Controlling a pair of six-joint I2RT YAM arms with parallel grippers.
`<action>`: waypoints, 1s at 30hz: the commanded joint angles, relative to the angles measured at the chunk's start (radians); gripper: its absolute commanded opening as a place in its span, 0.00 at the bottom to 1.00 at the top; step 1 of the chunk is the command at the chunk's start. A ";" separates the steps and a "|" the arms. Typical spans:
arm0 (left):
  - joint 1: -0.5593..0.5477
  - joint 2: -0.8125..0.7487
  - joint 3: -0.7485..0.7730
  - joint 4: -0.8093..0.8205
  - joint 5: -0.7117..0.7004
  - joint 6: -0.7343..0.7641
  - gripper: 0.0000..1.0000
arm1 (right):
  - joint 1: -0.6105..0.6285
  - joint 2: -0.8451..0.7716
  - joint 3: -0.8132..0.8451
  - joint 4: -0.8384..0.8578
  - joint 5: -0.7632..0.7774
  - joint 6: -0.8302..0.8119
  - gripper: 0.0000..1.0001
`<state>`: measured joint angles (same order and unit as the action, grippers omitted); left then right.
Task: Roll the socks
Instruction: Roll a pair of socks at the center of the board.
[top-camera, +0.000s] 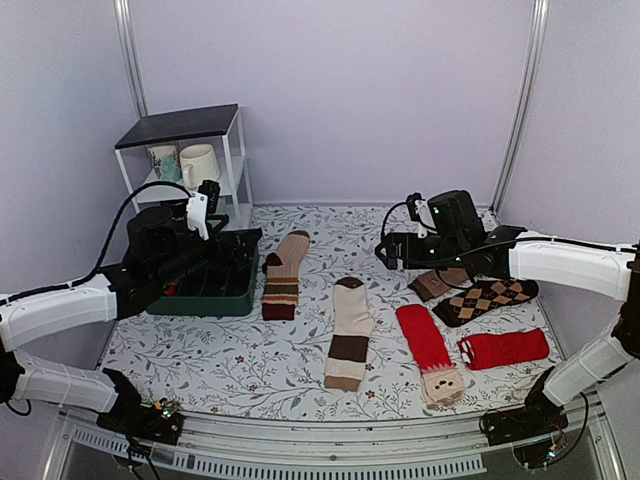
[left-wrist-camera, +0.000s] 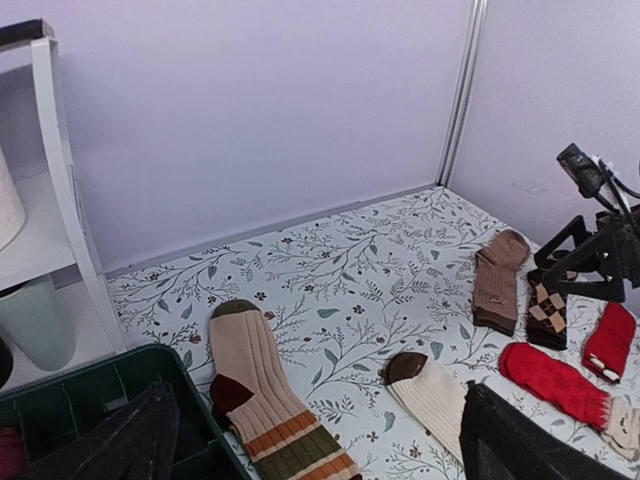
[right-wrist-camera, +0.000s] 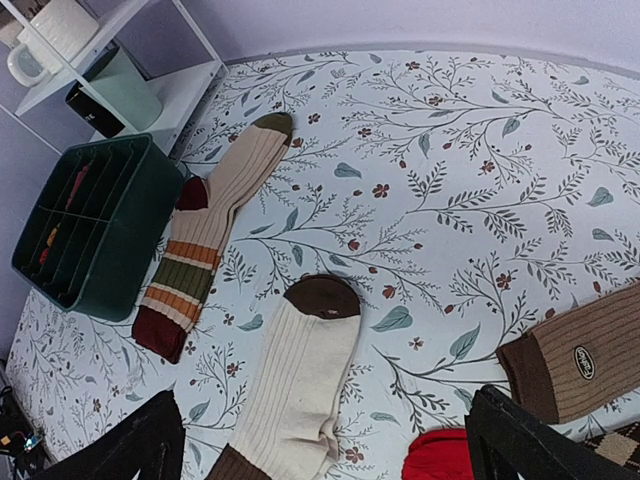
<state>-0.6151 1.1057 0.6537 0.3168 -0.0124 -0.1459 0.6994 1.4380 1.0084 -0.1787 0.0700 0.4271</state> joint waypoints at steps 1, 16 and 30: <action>0.000 0.021 0.034 0.017 -0.002 0.010 0.99 | 0.002 -0.027 -0.008 0.011 0.008 -0.021 1.00; -0.004 0.041 0.027 -0.001 0.186 0.019 1.00 | 0.004 -0.155 -0.188 0.078 -0.397 -0.177 1.00; -0.098 0.105 -0.197 0.250 0.494 0.000 0.98 | 0.319 -0.364 -0.675 0.591 -0.545 -0.056 0.90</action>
<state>-0.6613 1.1725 0.4736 0.4709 0.4244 -0.1341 0.9810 1.1263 0.3698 0.1768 -0.4374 0.3164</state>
